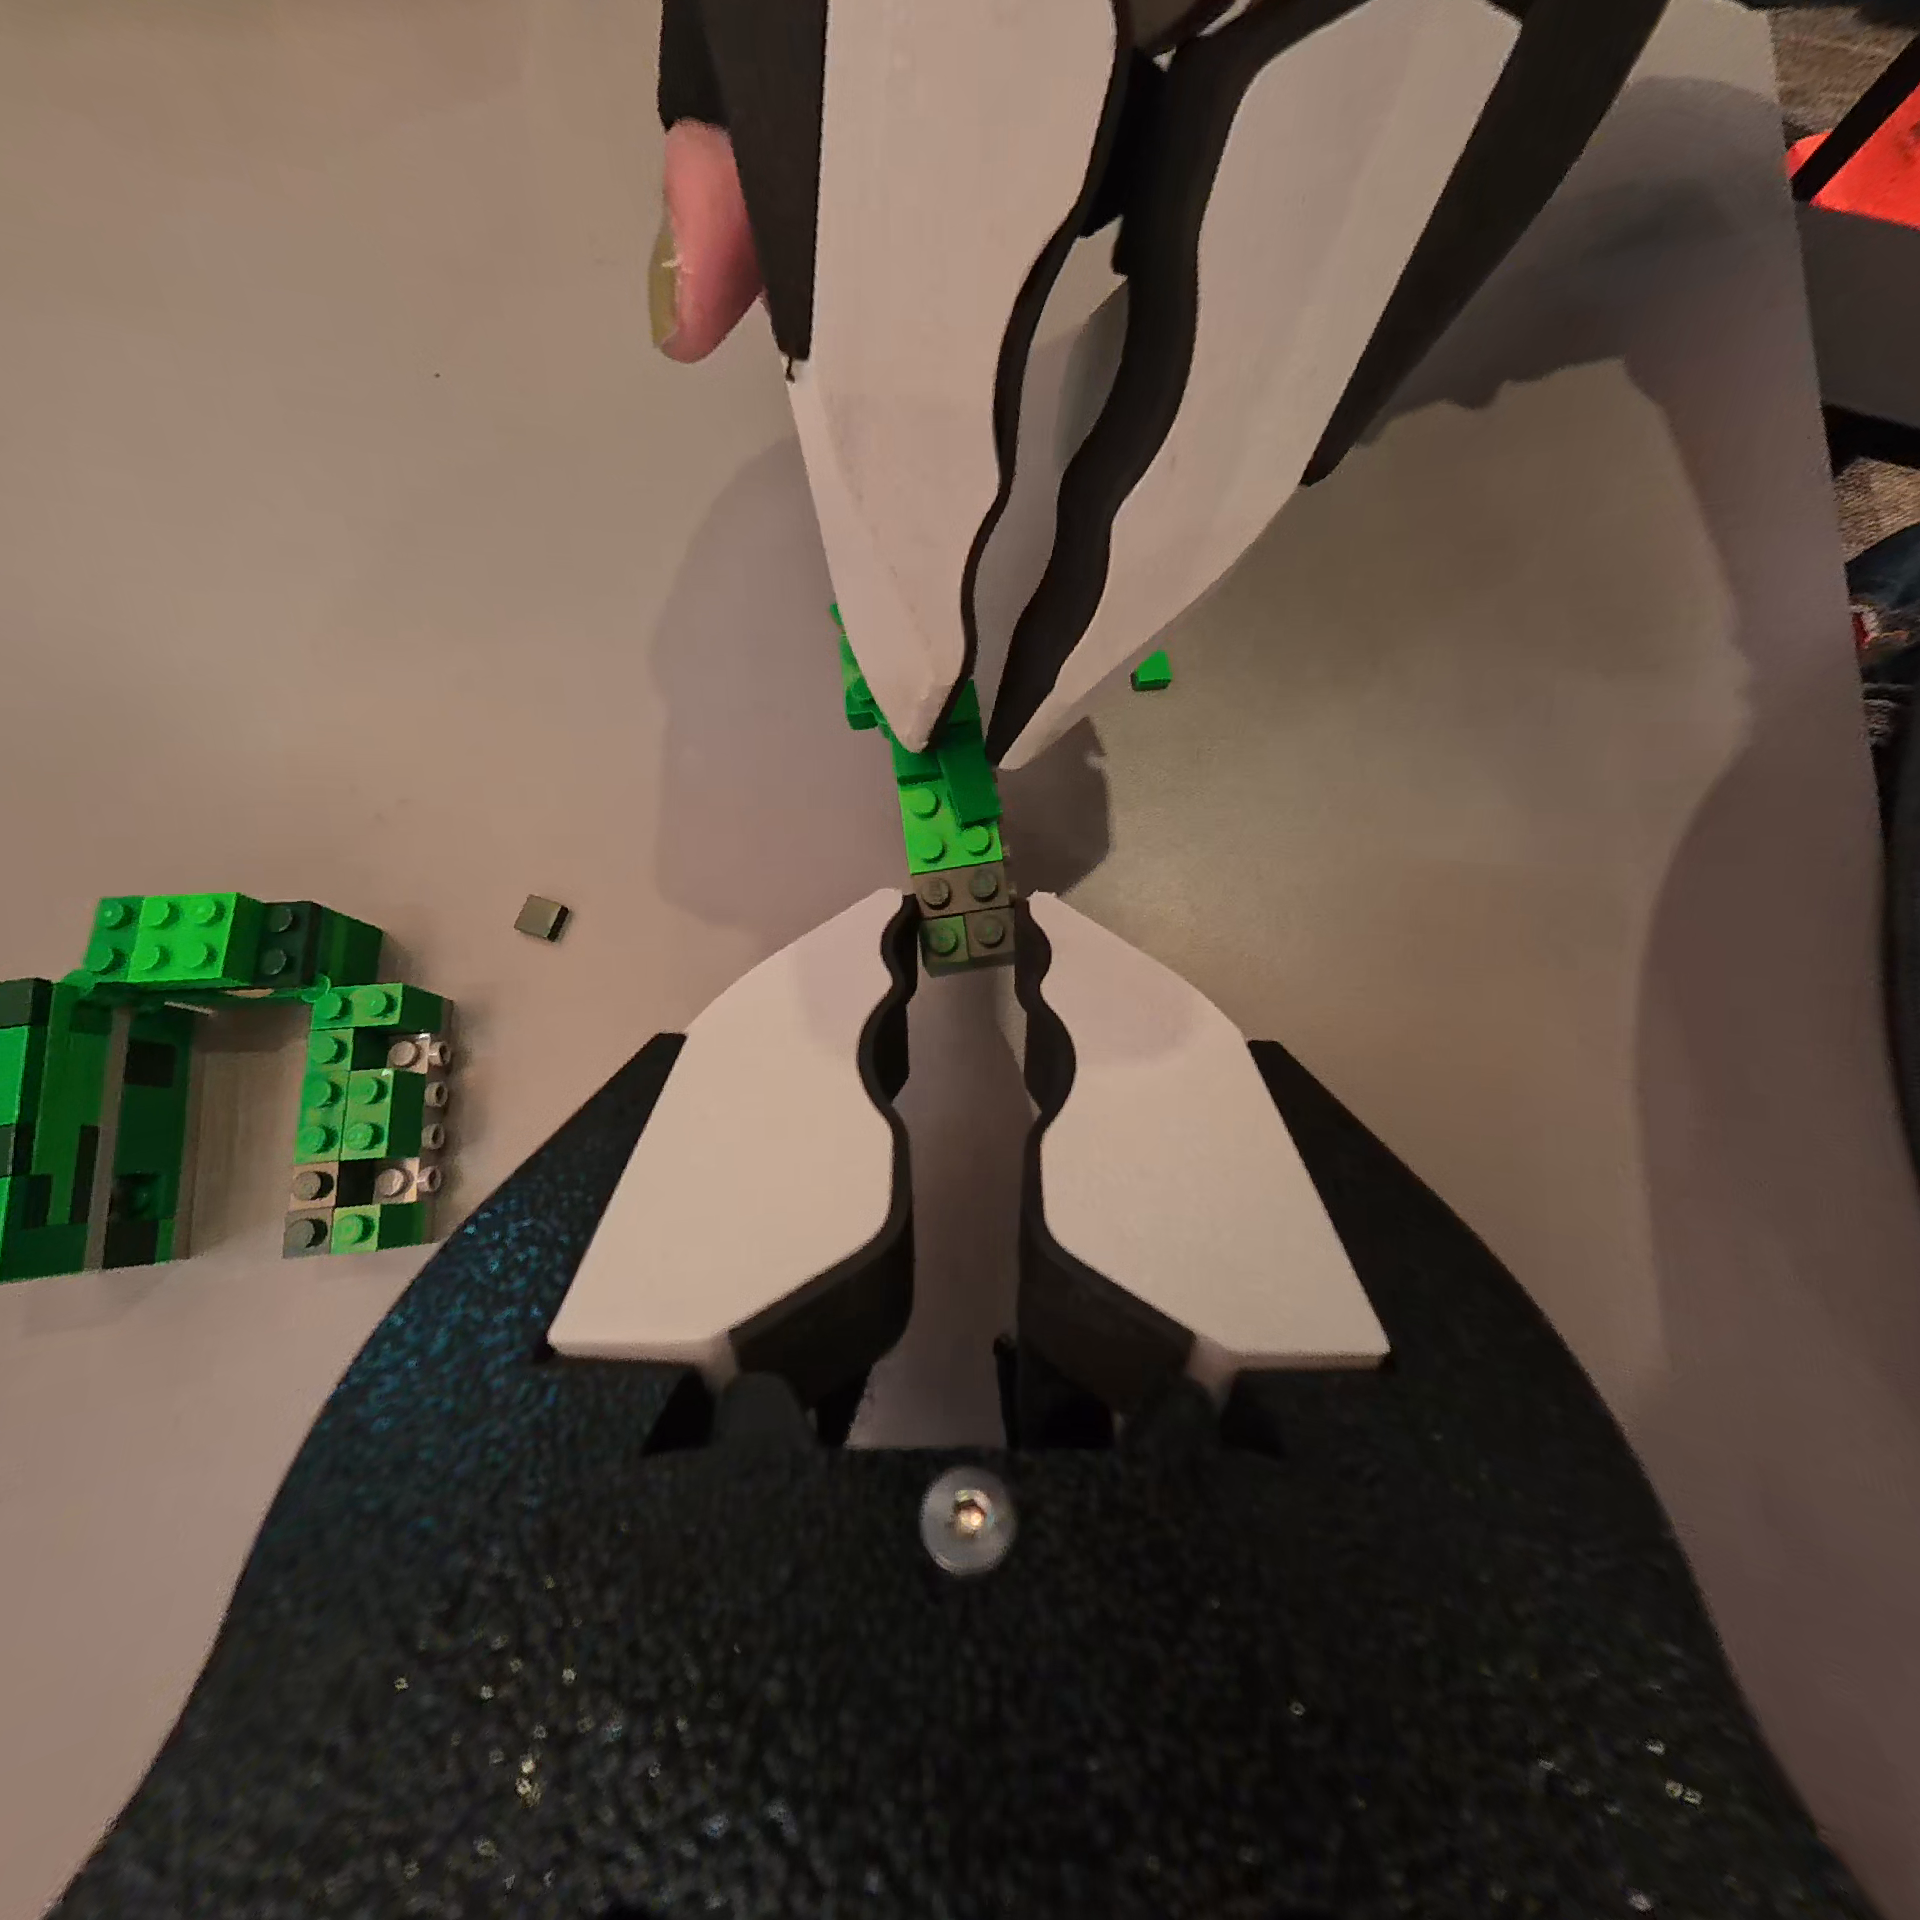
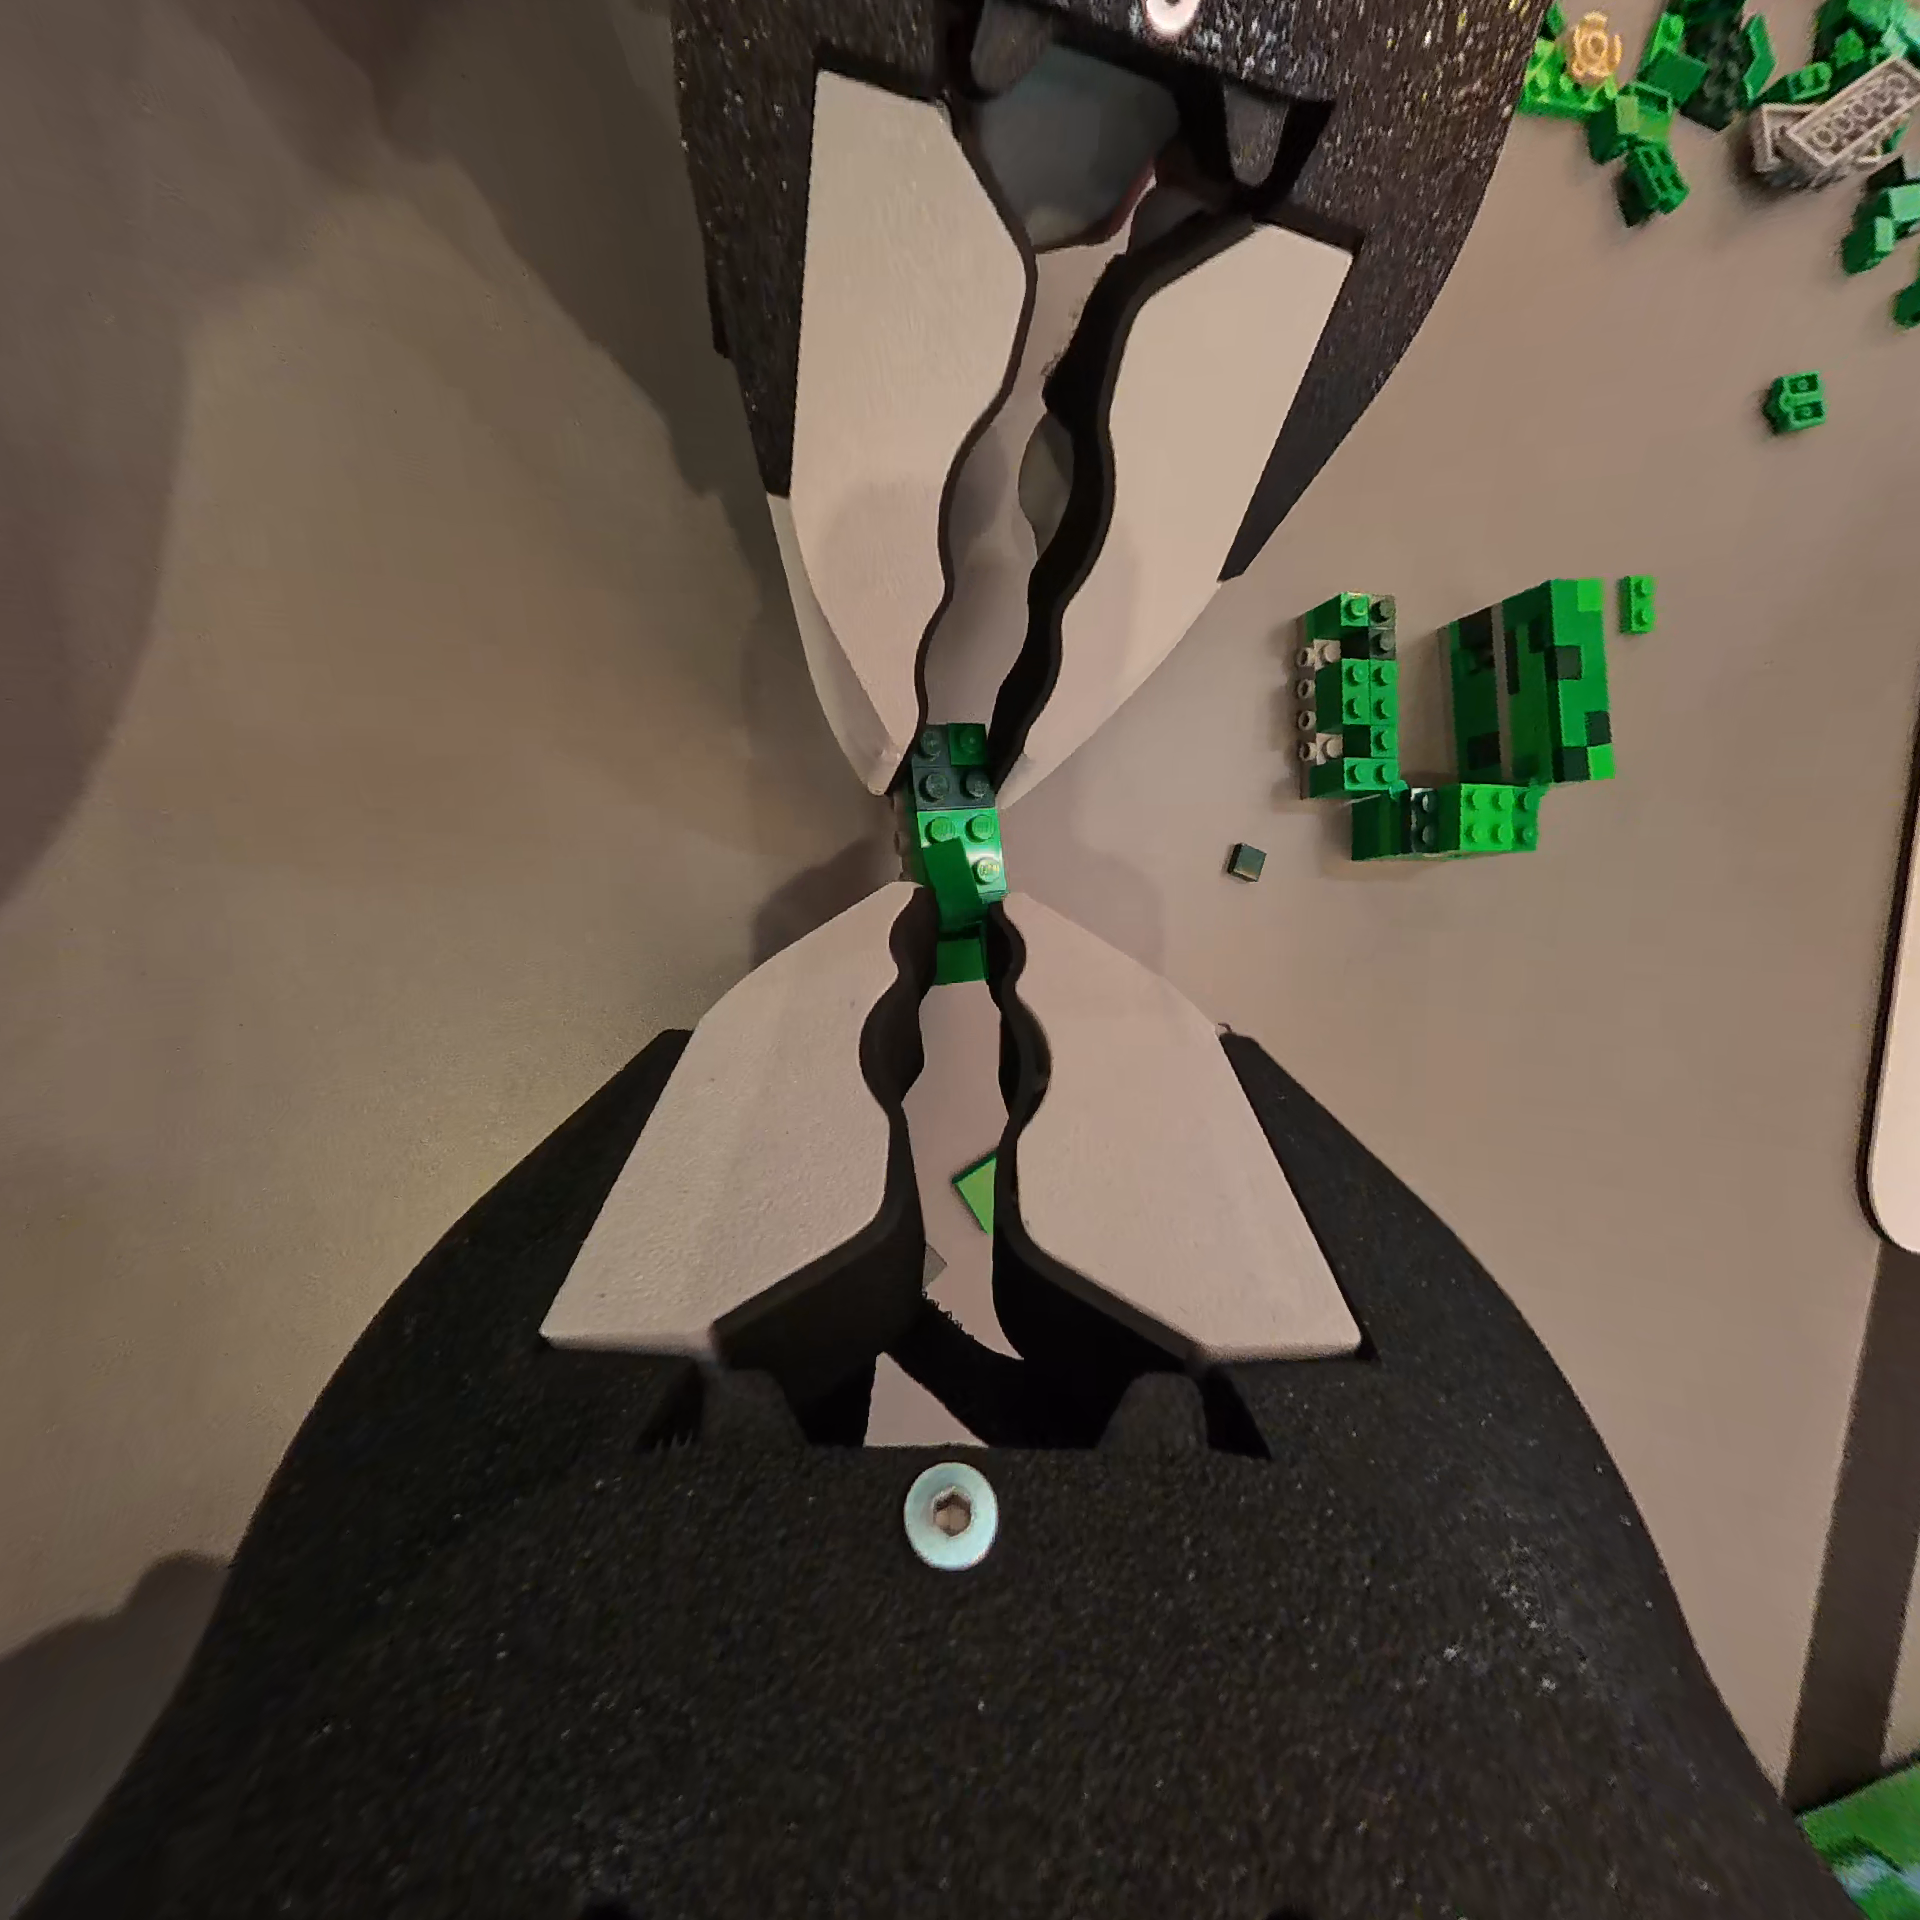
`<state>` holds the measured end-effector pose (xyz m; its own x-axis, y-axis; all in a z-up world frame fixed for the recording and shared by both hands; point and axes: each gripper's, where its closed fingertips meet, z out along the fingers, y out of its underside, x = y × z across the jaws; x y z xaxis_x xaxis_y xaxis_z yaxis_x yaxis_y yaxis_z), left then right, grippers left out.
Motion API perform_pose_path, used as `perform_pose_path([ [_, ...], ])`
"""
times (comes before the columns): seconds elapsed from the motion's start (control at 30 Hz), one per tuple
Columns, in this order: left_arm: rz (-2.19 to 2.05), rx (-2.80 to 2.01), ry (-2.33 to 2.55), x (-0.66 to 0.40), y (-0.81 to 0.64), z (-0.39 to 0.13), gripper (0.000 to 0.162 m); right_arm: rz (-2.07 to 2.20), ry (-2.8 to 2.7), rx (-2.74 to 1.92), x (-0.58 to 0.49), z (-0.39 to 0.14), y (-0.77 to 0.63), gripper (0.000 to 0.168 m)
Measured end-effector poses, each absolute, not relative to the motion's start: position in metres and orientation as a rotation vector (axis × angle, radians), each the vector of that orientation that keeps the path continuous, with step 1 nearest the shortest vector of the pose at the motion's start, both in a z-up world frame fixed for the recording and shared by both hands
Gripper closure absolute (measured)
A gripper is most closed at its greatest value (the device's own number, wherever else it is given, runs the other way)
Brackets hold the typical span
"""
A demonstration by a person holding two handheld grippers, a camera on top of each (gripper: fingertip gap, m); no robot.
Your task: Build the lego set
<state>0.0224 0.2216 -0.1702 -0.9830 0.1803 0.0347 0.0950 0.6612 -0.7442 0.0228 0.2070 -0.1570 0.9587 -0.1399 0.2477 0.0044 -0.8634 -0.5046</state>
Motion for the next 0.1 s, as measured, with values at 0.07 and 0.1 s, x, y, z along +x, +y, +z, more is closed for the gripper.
perform_pose_path([
  [0.07, 1.233, -0.218, -2.757, 0.022, 0.2212, -0.1697, 0.145, -0.395, 0.107, -2.593, 0.0244, -0.1571, 0.2064, 0.155],
  [0.1, 1.235, -0.212, -2.75, 0.0218, 0.2211, -0.1692, 0.145, -0.403, 0.108, -2.593, 0.0247, -0.1567, 0.2063, 0.154],
])
